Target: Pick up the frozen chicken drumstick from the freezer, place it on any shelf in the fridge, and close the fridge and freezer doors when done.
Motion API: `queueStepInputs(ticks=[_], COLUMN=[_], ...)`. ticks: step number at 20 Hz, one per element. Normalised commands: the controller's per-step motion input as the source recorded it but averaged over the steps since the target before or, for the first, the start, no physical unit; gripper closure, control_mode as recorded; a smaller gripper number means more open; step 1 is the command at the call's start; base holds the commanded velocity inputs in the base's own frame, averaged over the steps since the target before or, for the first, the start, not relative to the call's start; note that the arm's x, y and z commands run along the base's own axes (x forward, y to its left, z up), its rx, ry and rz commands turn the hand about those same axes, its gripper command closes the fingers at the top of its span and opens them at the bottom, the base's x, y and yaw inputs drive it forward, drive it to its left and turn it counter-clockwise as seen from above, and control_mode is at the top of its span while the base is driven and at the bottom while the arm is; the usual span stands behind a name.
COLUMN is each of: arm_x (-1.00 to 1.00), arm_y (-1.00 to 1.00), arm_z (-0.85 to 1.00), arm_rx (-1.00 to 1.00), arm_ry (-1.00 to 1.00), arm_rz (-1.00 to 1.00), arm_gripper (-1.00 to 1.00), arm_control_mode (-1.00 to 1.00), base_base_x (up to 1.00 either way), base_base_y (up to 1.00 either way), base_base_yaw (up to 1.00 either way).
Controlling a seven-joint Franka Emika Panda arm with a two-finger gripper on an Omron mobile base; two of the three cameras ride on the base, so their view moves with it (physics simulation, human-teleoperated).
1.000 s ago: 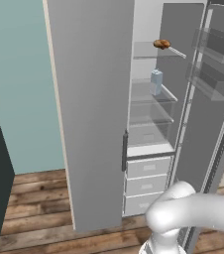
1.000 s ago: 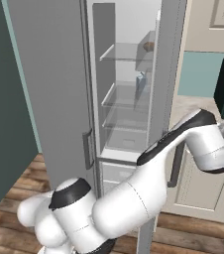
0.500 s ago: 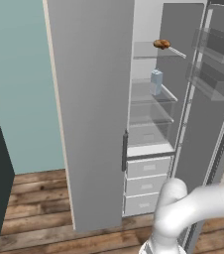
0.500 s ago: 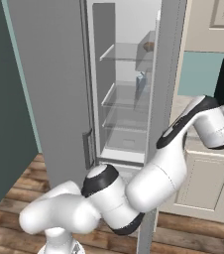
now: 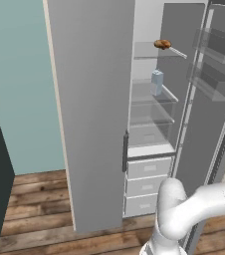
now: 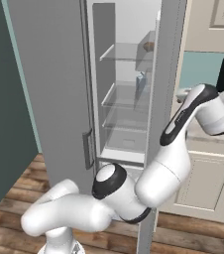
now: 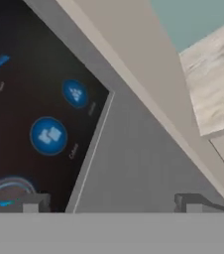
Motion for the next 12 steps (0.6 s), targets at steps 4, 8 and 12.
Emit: queueStepInputs(ticks=[4,8,12], arm_x=[0.01,0.1,0.07], arm_y=[1.0,1.0,1.0], arm_z=[0.0,0.0,0.05], arm_rx=[0.0,0.0,0.0], arm_ry=[0.0,0.0,0.0], arm_rz=[0.3,0.24,0.21], arm_gripper=[-1.0,-1.0,-1.0], arm_control_mode=[-1.0,-1.0,-1.0], base_base_x=[0.0,0.0,0.0], base_base_y=[0.0,0.0,0.0], base_base_yaw=[0.0,0.0,0.0])
